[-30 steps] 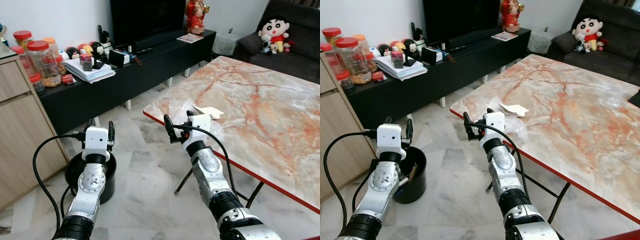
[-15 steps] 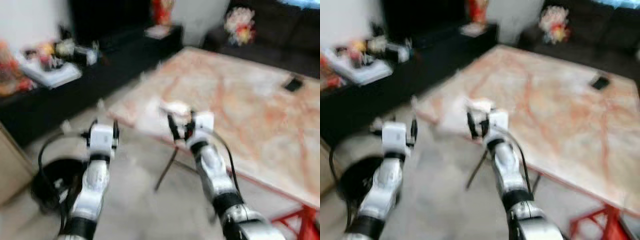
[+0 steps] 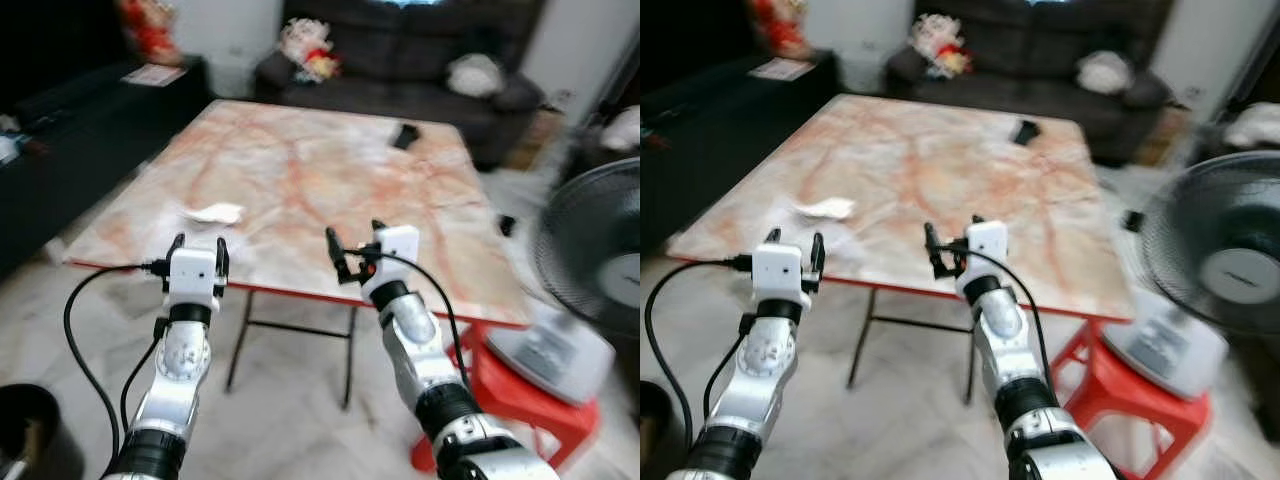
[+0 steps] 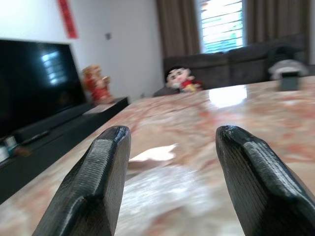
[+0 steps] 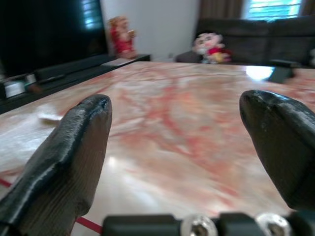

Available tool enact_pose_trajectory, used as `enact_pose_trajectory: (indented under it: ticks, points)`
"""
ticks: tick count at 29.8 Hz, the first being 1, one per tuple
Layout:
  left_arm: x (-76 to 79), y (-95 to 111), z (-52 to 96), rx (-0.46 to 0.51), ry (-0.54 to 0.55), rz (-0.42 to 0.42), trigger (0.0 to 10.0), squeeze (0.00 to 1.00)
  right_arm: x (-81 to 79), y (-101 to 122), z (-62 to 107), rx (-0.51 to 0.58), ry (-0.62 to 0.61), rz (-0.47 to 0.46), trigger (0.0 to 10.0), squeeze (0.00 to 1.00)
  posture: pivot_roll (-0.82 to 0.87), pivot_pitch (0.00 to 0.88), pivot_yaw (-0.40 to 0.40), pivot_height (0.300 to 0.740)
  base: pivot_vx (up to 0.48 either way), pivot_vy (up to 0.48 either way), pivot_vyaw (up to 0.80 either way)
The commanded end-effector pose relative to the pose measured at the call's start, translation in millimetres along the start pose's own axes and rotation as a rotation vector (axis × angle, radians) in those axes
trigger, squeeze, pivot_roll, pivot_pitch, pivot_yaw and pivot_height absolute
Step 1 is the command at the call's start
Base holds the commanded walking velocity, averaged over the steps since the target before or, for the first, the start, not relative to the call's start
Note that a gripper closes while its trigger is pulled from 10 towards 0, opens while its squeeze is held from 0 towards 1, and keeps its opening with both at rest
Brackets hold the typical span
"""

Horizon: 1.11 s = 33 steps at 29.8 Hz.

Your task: Picking trash to rubbish bin

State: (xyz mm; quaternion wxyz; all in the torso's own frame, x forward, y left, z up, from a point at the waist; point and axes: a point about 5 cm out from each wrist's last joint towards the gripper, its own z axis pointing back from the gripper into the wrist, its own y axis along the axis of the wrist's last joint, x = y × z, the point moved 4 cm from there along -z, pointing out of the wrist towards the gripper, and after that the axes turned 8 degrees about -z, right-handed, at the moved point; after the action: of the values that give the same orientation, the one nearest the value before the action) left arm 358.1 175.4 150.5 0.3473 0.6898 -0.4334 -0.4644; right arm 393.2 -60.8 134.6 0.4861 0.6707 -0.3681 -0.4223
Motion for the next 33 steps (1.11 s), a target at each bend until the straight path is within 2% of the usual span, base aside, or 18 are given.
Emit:
enact_pose_trajectory:
  ticks: [1, 21, 23, 28, 31, 33]
  points:
    - [1.9, 5.7, -2.3, 0.014, -0.012, -0.002, 10.0, 0.0, 0.5, 7.0, -2.6, 0.022, 0.005, 0.003, 10.0, 0.0, -0.02, 0.0, -0.065, 0.74, 0.0, 0.0, -0.74]
    - [4.2, -2.0, -1.5, -0.035, -0.019, -0.014, 10.0, 0.0, -4.3, 3.8, -1.8, 0.012, 0.027, 0.001, 10.0, 0.0, -0.01, 0.0, -0.065, 0.74, 0.0, 0.0, -0.04]
    - [-2.3, -8.9, -3.1, -0.078, 0.008, -0.039, 10.0, 0.0, -5.9, 2.3, -1.6, 0.003, 0.038, 0.007, 10.0, 0.0, -0.01, 0.0, -0.064, 0.74, 0.0, 0.0, 0.0]
    - [-7.1, -10.9, -3.7, -0.091, 0.027, -0.042, 10.0, 0.0, -7.2, 0.3, -1.1, -0.005, 0.044, 0.007, 10.0, 0.0, -0.01, 0.0, -0.064, 0.74, 0.0, 0.0, 0.0]
    - [-9.0, -11.3, -3.9, -0.096, 0.037, -0.043, 10.0, 0.0, -12.2, 0.2, -1.0, -0.008, 0.074, 0.072, 10.0, 0.0, -0.01, 0.0, -0.063, 0.74, 0.0, 0.0, 0.51]
    - [-9.0, -11.3, -4.0, -0.097, 0.038, -0.043, 10.0, 0.0, -14.4, 0.1, -0.6, -0.004, 0.087, 0.076, 10.0, 0.0, -0.01, 0.0, -0.063, 0.74, 0.0, 0.0, 0.77]
